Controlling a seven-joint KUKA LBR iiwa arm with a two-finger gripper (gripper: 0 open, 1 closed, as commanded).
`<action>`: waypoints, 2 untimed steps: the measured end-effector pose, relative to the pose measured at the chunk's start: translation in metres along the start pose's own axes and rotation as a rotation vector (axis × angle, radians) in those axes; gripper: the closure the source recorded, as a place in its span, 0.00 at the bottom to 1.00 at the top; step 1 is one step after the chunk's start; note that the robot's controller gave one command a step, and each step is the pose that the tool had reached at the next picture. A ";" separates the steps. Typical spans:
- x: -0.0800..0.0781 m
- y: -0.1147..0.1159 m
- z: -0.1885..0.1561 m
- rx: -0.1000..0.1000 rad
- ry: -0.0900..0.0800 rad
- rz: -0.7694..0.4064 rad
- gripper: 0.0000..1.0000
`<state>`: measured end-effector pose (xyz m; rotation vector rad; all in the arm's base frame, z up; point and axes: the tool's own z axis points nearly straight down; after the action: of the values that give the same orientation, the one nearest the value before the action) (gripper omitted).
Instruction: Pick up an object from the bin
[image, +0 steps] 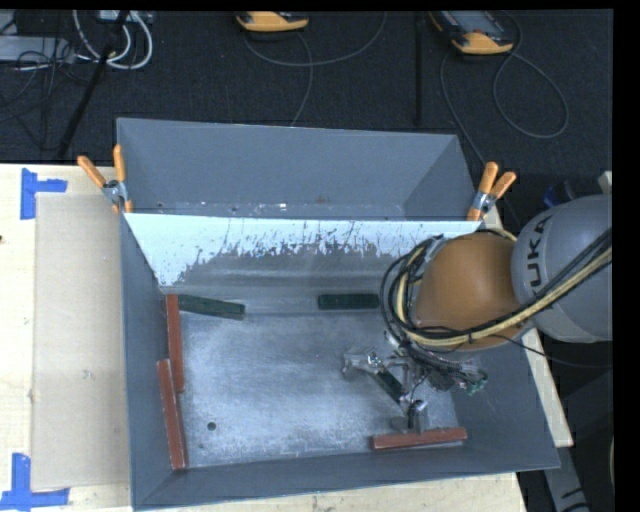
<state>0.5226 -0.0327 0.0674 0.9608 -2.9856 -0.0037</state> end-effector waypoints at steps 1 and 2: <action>0.005 -0.064 -0.003 0.006 -0.004 -0.182 0.00; 0.004 -0.061 -0.002 0.003 -0.005 -0.180 1.00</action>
Offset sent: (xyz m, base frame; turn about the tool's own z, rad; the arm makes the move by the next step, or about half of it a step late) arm 0.0321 -0.0524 0.0026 -0.1861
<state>0.5549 -0.0850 0.0696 1.2273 -2.8928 -0.0027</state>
